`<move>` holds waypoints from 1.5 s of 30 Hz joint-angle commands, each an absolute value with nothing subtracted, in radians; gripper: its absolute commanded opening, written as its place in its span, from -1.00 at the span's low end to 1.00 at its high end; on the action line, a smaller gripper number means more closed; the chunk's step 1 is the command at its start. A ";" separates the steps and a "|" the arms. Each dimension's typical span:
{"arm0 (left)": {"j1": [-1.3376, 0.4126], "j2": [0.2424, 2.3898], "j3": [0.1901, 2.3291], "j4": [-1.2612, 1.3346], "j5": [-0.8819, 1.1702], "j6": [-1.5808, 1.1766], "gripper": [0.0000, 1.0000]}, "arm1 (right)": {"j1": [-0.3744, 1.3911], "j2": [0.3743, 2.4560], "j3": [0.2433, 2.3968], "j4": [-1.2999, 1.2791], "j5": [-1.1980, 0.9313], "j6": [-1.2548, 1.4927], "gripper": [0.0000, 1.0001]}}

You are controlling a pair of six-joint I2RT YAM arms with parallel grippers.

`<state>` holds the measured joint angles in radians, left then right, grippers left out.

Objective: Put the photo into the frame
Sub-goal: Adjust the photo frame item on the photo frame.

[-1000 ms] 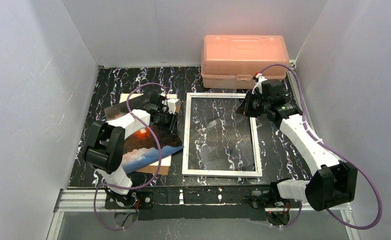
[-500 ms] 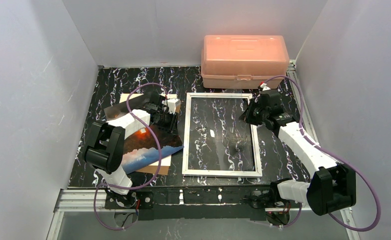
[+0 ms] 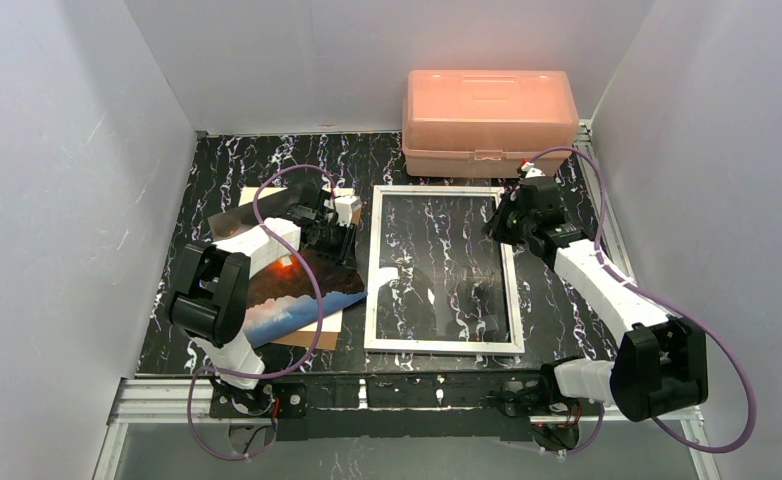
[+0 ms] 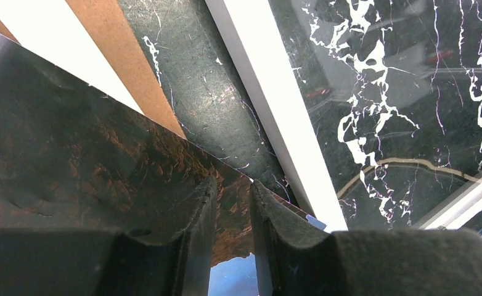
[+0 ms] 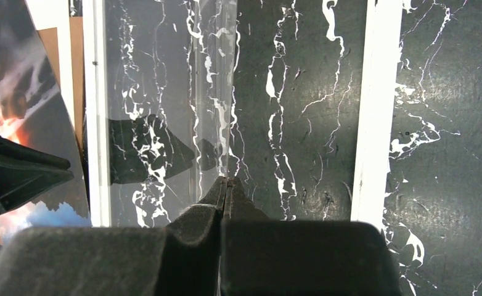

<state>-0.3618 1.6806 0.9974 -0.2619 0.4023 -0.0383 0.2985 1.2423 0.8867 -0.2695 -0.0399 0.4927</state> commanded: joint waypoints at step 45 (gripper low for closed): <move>-0.415 1.705 0.997 -0.240 0.450 -0.030 -0.53 | 0.245 1.322 0.993 -0.283 -0.237 0.513 -0.97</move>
<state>-0.4034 1.7119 0.9977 -0.2501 0.4126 -0.0444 0.2523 1.3373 0.9611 -0.3138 -0.1726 0.4549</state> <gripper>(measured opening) 0.241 0.031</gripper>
